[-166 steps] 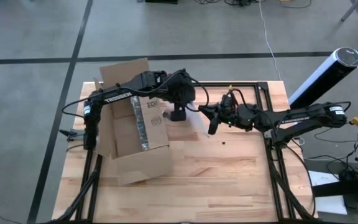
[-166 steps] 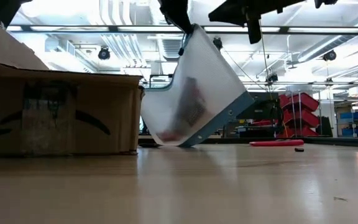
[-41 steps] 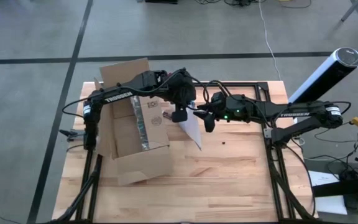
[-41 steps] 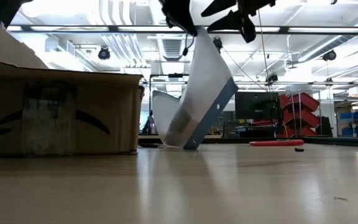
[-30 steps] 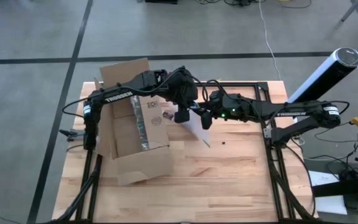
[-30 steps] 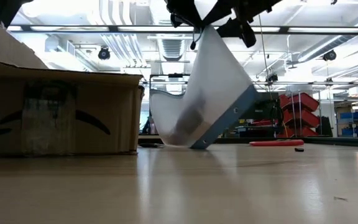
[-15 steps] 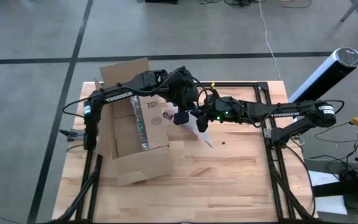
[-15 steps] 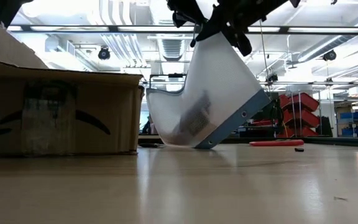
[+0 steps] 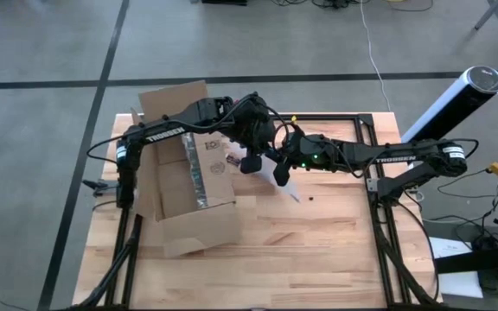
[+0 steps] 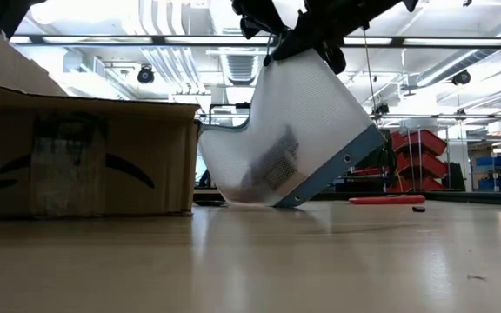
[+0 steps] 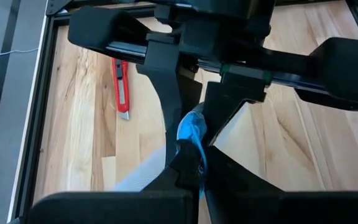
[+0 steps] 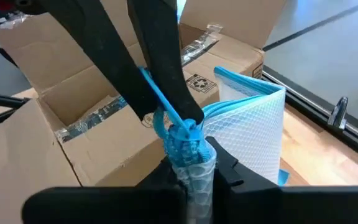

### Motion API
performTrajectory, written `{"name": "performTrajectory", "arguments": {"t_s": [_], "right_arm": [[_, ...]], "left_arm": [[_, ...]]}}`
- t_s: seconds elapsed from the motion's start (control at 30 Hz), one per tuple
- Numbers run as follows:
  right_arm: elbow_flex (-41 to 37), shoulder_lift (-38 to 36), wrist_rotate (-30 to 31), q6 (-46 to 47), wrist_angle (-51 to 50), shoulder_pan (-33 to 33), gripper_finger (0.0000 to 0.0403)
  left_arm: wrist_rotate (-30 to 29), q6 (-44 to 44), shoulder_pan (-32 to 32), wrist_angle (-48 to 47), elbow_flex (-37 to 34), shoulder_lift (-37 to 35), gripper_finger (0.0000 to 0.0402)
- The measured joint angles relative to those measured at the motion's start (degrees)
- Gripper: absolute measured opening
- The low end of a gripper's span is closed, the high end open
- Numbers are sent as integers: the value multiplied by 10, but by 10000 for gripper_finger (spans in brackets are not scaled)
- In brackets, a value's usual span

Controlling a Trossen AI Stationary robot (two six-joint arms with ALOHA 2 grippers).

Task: Unpack boxes
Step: Open the blue transparent zip bag

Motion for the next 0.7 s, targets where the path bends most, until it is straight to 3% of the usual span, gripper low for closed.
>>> {"name": "performTrajectory", "arguments": {"t_s": [0.27, 0.53, 0.7], "right_arm": [[0, -19, 63, 0, 1, 0, 0], [0, -35, 61, -1, 2, 0, 0], [0, -39, 25, -6, 25, 0, 0]], "left_arm": [[2, 0, 0, -19, 0, 0, 0], [-2, 0, 0, -35, 0, 0, 0], [-30, -2, 4, -38, -14, 0, 0]]}}
